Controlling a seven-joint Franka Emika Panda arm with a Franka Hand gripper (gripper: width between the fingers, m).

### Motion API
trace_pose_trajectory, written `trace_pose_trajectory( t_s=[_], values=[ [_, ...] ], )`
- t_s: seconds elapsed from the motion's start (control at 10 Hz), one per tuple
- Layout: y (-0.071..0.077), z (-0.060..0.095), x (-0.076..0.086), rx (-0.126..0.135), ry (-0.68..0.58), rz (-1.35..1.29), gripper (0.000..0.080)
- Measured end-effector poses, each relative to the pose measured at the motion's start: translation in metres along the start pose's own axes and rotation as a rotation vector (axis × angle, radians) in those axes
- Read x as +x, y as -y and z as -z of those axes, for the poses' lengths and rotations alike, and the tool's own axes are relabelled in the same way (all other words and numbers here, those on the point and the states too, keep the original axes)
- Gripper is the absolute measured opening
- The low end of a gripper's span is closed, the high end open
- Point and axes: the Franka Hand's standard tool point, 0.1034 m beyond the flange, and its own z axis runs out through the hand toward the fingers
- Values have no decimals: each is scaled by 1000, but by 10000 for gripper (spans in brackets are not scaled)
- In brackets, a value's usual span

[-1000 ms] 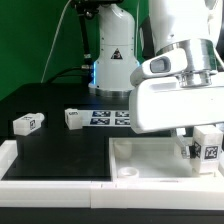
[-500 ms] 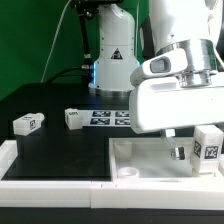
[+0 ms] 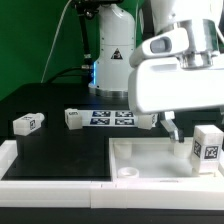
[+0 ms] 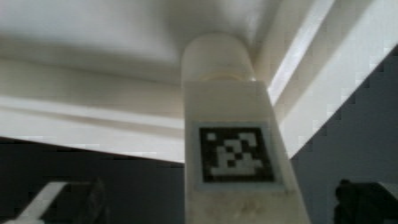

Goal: Assemble one leg

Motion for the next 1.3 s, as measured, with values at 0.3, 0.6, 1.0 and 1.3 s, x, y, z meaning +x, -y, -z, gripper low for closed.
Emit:
trace_pose_trajectory(
  t_s=[0.3, 0.6, 1.0, 1.3],
  values=[
    [6, -6, -7, 20, 56, -5, 649],
    [15, -6, -11, 61, 381, -75, 649],
    [1, -5, 5, 87, 637, -49, 649],
    [0, -4, 8, 85, 630, -50, 649]
  ],
)
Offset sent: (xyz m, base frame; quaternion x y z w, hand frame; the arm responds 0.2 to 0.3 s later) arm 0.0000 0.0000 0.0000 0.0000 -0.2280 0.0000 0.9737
